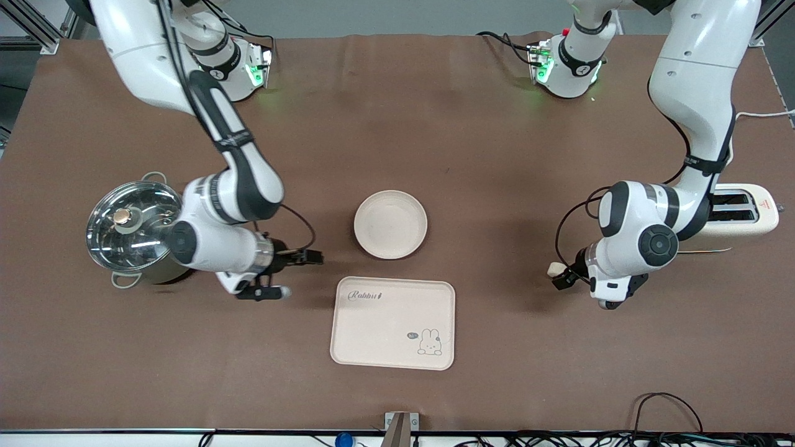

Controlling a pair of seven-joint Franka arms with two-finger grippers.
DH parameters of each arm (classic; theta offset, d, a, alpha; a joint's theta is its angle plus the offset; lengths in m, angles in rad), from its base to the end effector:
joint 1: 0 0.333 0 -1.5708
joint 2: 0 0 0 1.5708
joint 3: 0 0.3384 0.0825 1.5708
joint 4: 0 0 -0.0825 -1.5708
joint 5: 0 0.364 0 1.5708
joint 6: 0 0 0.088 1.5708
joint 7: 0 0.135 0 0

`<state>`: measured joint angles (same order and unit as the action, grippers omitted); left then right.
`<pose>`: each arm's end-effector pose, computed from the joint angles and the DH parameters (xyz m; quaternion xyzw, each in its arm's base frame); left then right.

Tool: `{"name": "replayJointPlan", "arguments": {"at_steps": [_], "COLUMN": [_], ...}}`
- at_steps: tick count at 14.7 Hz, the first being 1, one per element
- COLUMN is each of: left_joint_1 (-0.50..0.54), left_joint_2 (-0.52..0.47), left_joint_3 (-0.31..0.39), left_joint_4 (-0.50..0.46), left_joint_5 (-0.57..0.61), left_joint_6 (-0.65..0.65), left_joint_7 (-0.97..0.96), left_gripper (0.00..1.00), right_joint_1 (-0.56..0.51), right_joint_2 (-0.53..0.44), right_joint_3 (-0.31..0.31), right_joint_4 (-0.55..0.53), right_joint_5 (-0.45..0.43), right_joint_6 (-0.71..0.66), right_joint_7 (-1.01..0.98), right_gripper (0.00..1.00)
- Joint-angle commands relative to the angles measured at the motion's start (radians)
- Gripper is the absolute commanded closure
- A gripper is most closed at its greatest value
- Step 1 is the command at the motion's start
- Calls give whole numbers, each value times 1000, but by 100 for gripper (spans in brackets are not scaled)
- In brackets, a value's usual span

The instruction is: Place bun in plate and plate on tray

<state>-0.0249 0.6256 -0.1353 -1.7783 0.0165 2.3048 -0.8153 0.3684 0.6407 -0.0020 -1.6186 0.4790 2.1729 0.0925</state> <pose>0.6386 -0.0961 0.2052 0.9436 0.3259 -0.0573 0.0084 0.6268 0.2710 0.2506 -0.9811 0.0087 0.0838 0.1744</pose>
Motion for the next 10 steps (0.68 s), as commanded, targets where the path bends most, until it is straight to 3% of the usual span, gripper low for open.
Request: {"name": "replayJointPlan", "arguments": {"at_steps": [1, 6, 7, 10], "left_joint_1": [5, -21, -26, -41], "left_joint_2": [23, 26, 20, 9], "left_joint_3": [-3, -16, -48, -180], "left_joint_4": [-18, -12, -10, 23], "left_joint_5": [-9, -10, -9, -6], "left_joint_6": [57, 79, 74, 70], "left_joint_7": [-18, -143, -187, -348], "left_gripper": [15, 71, 78, 80], "right_joint_1": [27, 101, 119, 148], "right_joint_2": [4, -3, -6, -12], "right_joint_3": [-10, -9, -7, -7], "right_joint_4": [-88, -188, -210, -231], "right_joint_5": [26, 88, 98, 139], "right_joint_6": [53, 152, 195, 216], "right_joint_7": [1, 4, 4, 3], "right_gripper": [0, 0, 0, 0]}}
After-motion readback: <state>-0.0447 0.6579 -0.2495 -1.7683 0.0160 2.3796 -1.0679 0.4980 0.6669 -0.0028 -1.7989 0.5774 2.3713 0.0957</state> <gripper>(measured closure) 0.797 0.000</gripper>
